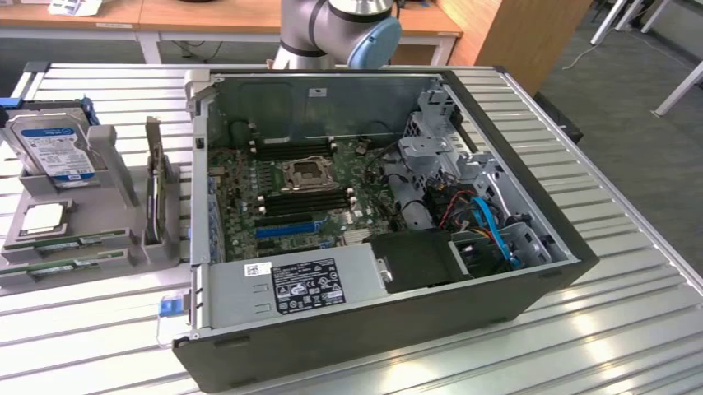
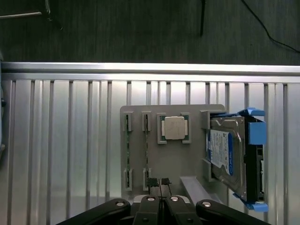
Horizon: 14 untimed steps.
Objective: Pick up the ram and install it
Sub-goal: 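Pick up the ram and move it above insertion slot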
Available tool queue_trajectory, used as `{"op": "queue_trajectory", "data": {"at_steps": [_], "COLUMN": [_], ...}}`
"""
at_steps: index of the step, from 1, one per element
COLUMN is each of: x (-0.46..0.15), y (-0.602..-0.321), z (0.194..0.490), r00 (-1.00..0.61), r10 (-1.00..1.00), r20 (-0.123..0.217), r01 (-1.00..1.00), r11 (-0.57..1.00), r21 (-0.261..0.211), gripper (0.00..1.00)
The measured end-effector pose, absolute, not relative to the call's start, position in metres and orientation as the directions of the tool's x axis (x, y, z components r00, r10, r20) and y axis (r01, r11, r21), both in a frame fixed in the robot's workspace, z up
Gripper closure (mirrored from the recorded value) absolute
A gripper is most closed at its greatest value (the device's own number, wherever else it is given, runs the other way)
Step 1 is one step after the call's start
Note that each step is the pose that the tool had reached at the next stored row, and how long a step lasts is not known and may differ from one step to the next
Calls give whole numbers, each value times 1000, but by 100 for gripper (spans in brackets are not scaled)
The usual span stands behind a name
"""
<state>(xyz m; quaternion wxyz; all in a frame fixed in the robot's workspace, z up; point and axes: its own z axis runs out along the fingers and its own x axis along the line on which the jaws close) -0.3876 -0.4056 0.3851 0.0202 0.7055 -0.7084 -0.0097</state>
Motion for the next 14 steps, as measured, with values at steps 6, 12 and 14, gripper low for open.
{"op": "queue_trajectory", "data": {"at_steps": [6,12,14], "x": [-388,-388,-388], "y": [-406,-406,-406], "z": [385,385,385], "r00": [17,17,17], "r10": [-1000,-1000,-1000], "r20": [15,15,15], "r01": [-999,-999,-999], "r11": [-17,-17,-17], "r21": [42,42,42], "gripper": [90,90,90]}}
